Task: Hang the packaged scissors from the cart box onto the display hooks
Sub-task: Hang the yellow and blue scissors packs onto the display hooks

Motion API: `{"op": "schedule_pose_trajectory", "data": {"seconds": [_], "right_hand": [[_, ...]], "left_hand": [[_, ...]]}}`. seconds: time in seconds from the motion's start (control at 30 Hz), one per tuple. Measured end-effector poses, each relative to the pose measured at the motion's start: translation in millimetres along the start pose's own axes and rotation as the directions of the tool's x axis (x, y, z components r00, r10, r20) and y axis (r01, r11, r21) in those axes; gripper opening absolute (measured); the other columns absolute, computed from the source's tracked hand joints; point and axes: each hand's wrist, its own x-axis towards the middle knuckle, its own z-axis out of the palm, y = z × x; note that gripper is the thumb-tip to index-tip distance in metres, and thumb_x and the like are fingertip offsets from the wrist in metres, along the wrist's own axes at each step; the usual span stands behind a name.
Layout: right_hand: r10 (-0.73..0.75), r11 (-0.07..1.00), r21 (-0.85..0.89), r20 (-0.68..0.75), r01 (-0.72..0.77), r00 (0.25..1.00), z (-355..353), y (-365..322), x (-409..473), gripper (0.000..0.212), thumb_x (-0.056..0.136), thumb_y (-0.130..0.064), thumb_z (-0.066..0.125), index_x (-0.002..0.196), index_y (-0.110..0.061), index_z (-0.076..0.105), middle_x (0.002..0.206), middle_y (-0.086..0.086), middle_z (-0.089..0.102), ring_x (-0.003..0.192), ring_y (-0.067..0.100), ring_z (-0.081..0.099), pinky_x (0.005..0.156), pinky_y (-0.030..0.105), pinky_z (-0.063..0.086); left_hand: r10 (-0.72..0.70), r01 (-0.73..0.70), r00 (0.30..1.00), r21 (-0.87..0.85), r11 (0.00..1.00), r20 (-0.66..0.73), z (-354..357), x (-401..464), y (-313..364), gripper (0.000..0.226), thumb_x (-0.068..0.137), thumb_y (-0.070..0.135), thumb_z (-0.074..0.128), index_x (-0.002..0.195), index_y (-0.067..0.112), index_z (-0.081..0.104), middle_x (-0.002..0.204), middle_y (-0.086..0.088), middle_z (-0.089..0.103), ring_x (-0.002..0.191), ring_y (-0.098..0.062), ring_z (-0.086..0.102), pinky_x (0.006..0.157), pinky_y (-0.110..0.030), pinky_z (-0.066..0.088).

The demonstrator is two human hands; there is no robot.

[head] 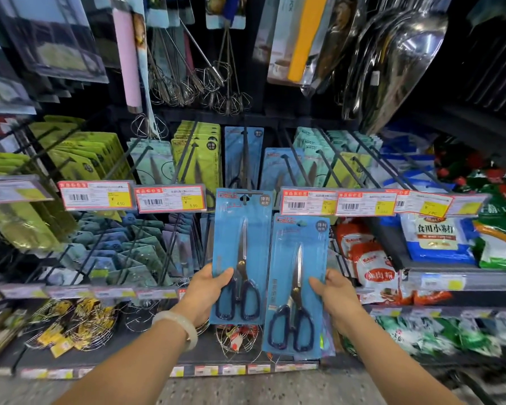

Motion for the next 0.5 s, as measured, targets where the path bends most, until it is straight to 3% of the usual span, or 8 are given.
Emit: {"op": "schedule_pose_trajectory", "data": {"seconds": [0.17, 0.27, 0.3, 0.37, 0.43, 0.5], "right_hand": [[-0.005, 1.000, 0.011, 0.018, 0.004, 1.000, 0, 0, -3, 0.015, 0.091, -0.002, 0.055, 0.103, -0.007, 0.061, 0.101, 0.012, 0.070, 0.097, 0.033, 0.065, 0.092, 0.048, 0.051], [-0.012, 1.000, -0.014, 0.027, 0.012, 1.000, 2, -1, -5, 0.014, 0.090, -0.003, 0.056, 0.103, -0.008, 0.061, 0.100, 0.012, 0.070, 0.097, 0.032, 0.066, 0.092, 0.049, 0.051], [-0.015, 1.000, -0.020, 0.027, 0.015, 1.000, 3, -1, -5, 0.014, 0.090, -0.004, 0.057, 0.103, -0.008, 0.061, 0.100, 0.012, 0.071, 0.096, 0.032, 0.066, 0.092, 0.049, 0.051], [-0.020, 1.000, -0.015, 0.031, 0.020, 0.999, 8, -2, -5, 0.016, 0.090, -0.004, 0.058, 0.105, -0.008, 0.062, 0.100, 0.011, 0.071, 0.096, 0.031, 0.066, 0.093, 0.048, 0.051], [-0.022, 1.000, -0.002, 0.040, 0.022, 0.999, 13, -5, -6, 0.016, 0.090, -0.006, 0.057, 0.106, -0.007, 0.062, 0.099, 0.010, 0.070, 0.094, 0.029, 0.066, 0.092, 0.048, 0.052], [-0.012, 1.000, 0.022, 0.052, 0.010, 0.999, 20, -9, -7, 0.012, 0.092, -0.007, 0.056, 0.103, -0.008, 0.061, 0.099, 0.010, 0.069, 0.089, 0.027, 0.065, 0.084, 0.043, 0.054]], "left_hand": [[-0.017, 0.017, 1.000, 0.037, 0.999, -0.009, 7, 2, 7, 0.029, 0.095, 0.018, 0.055, 0.122, 0.007, 0.057, 0.102, -0.004, 0.068, 0.090, -0.019, 0.065, 0.085, -0.036, 0.051], [-0.049, 0.077, 0.992, 0.256, 0.964, -0.116, 17, 5, 17, 0.053, 0.098, 0.031, 0.048, 0.143, 0.007, 0.032, 0.137, -0.011, 0.050, 0.122, -0.029, 0.051, 0.102, -0.039, 0.041], [-0.065, 0.121, 0.982, 0.331, 0.936, -0.176, 20, 5, 19, 0.061, 0.098, 0.035, 0.045, 0.146, 0.005, 0.023, 0.143, -0.013, 0.043, 0.129, -0.031, 0.044, 0.103, -0.039, 0.037], [-0.049, 0.124, 0.972, 0.325, 0.937, -0.229, 24, 0, 22, 0.069, 0.096, 0.041, 0.046, 0.147, 0.005, 0.018, 0.146, -0.014, 0.038, 0.132, -0.032, 0.040, 0.106, -0.040, 0.034], [-0.018, 0.045, 0.994, 0.261, 0.964, -0.105, 25, -7, 21, 0.066, 0.091, 0.049, 0.050, 0.141, 0.008, 0.034, 0.141, -0.009, 0.045, 0.127, -0.029, 0.045, 0.107, -0.042, 0.034], [-0.140, 0.093, 0.974, 0.247, 0.965, 0.179, 30, -22, 15, 0.052, 0.089, 0.046, 0.054, 0.126, 0.010, 0.053, 0.129, -0.008, 0.059, 0.114, -0.023, 0.058, 0.102, -0.041, 0.043]]}}
